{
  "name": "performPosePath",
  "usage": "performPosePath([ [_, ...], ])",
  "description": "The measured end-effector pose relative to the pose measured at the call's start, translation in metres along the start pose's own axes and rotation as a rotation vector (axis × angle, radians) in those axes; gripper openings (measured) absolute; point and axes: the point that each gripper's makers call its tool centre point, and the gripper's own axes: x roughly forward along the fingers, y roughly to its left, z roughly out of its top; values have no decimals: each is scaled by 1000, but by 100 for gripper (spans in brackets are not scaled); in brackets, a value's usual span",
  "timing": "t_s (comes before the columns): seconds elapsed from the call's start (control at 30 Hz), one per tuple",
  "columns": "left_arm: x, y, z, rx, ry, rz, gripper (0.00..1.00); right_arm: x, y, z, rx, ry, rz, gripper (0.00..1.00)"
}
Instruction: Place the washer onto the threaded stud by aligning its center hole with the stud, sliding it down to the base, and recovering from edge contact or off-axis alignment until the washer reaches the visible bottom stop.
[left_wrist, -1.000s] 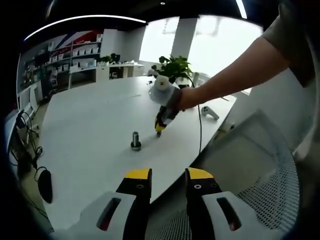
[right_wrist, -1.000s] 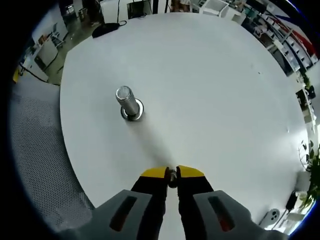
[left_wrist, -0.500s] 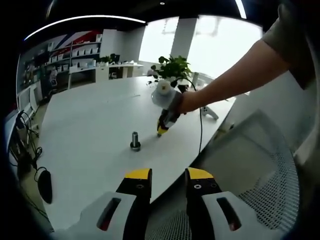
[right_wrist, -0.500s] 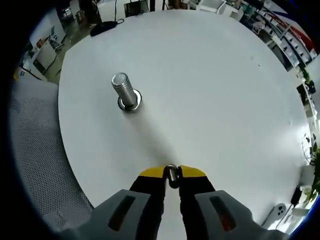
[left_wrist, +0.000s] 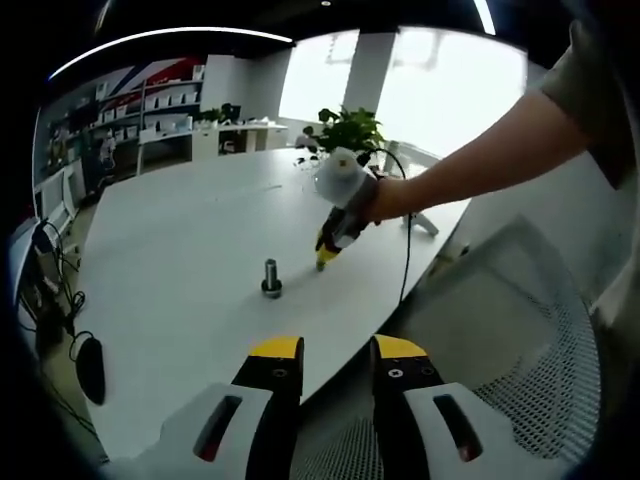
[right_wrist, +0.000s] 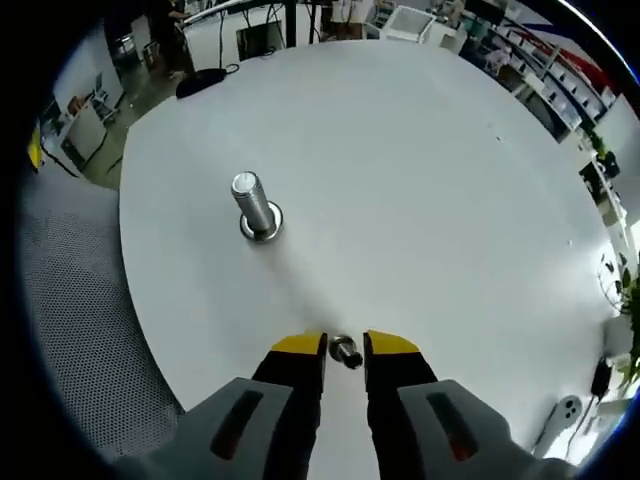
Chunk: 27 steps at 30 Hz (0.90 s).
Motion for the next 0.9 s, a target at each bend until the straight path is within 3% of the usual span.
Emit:
performPosePath([
  [0.13,0,1,1,1,-6,3,24,-23,-3,0,41,-73,-37,17],
  [0.4,-3,6,7,-14,-45,32,24,-66,-2,-19,97,-153,-66,17],
  [0.53,-5,12,9,-25,-58,61,25,-92,-3,-17,123,-240,-86,17],
  [0.7,-3,12,5,-31,-35,64,26,-117,0,-22,186,-331,-71,19],
  [0.8,-4,15,6,-41,-40,81,27,-134,9,-26,268,-403,-45,20],
  [0.9,-6,20,7,-56,-47,104,27,-149,19,-32,290,-444,-36,21],
])
